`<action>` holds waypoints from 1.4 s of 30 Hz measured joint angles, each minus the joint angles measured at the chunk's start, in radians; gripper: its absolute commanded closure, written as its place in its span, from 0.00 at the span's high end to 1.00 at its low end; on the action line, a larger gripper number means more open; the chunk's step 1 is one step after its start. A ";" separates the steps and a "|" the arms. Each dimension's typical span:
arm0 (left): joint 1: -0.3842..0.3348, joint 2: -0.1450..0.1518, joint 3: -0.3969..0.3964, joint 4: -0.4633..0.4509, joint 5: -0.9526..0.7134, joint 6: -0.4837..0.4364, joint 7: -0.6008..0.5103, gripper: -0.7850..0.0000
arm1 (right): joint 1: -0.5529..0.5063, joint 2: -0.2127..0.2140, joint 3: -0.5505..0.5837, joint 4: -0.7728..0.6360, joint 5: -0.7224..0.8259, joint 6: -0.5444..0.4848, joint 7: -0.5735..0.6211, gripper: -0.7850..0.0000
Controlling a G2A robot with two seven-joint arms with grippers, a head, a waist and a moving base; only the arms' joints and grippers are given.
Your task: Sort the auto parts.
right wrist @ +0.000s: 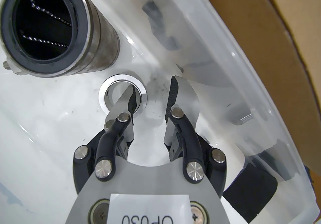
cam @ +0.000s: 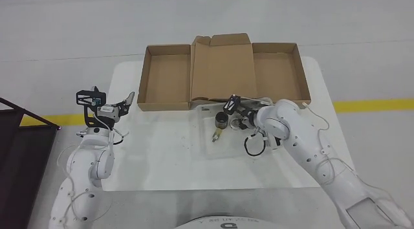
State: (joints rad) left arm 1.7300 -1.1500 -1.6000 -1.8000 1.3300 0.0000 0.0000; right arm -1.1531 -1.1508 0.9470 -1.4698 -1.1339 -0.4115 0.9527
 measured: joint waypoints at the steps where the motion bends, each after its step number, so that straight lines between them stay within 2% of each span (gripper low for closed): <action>1: 0.000 0.000 0.000 0.000 0.000 0.000 0.000 1.00 | 0.000 0.001 0.002 0.000 0.003 -0.006 -0.005 0.00; 9: 0.000 0.000 0.000 0.000 0.000 0.000 0.000 1.00 | -0.064 0.026 0.077 -0.069 0.027 -0.082 -0.071 0.00; 15: 0.000 0.000 0.000 0.000 0.000 0.000 0.000 1.00 | -0.186 0.062 0.212 -0.176 0.065 -0.192 -0.204 0.00; 20: 0.000 0.000 0.000 0.000 0.000 0.000 0.000 1.00 | -0.306 0.091 0.377 -0.278 0.138 -0.255 -0.394 0.00; 25: 0.000 0.000 0.000 0.000 0.000 0.000 0.000 1.00 | -0.353 0.107 0.465 -0.335 0.200 -0.338 -0.437 0.00; 30: 0.000 0.000 0.000 0.000 0.000 0.000 0.000 1.00 | -0.378 0.114 0.494 -0.365 0.207 -0.375 -0.445 0.00; 39: 0.000 0.000 0.000 0.000 0.000 0.000 0.000 1.00 | -0.380 0.114 0.489 -0.360 0.211 -0.374 -0.448 0.00; 42: 0.000 0.000 0.000 0.000 0.000 0.000 0.000 1.00 | -0.382 0.114 0.490 -0.302 0.339 -0.442 -0.512 0.00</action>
State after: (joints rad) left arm 1.7300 -1.1500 -1.6000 -1.8000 1.3300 0.0000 0.0000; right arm -1.5347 -1.0366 1.4375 -1.7717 -0.7949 -0.8536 0.4409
